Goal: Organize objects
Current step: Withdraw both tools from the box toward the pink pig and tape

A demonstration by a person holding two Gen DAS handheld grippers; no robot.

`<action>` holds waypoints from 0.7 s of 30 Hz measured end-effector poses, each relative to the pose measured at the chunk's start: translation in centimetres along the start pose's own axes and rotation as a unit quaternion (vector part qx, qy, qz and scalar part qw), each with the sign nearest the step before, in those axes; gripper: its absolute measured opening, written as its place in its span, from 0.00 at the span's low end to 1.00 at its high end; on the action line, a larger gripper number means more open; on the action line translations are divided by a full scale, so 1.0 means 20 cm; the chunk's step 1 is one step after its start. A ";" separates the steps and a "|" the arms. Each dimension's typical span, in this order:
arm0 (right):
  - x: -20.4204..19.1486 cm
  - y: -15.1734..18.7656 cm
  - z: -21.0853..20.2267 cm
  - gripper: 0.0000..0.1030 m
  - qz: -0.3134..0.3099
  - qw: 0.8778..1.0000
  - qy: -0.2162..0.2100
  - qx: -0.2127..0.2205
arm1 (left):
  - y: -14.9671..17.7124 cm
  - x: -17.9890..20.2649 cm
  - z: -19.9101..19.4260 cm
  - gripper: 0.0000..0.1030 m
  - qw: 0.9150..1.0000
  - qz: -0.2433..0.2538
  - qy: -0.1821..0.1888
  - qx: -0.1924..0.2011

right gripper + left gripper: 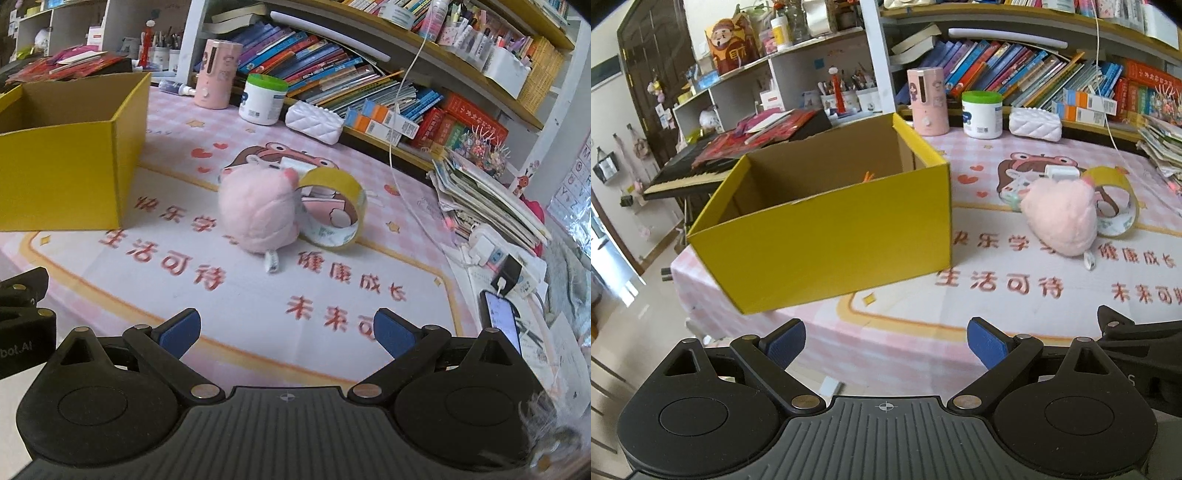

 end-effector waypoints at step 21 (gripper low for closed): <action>0.31 -0.14 0.38 0.97 0.019 0.997 -0.066 0.021 | -0.14 0.27 0.20 0.93 0.999 -0.038 -0.027 -0.014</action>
Point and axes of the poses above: each gripper's, at about its wrist camera, not at the fingertips, and z roughly the way its jaws point, x to its right, y to its underside, the point moved 3 cm from there along z, roughly the way its jaws point, and after that the axes turned 15 degrees about x, right-handed, at the moved point
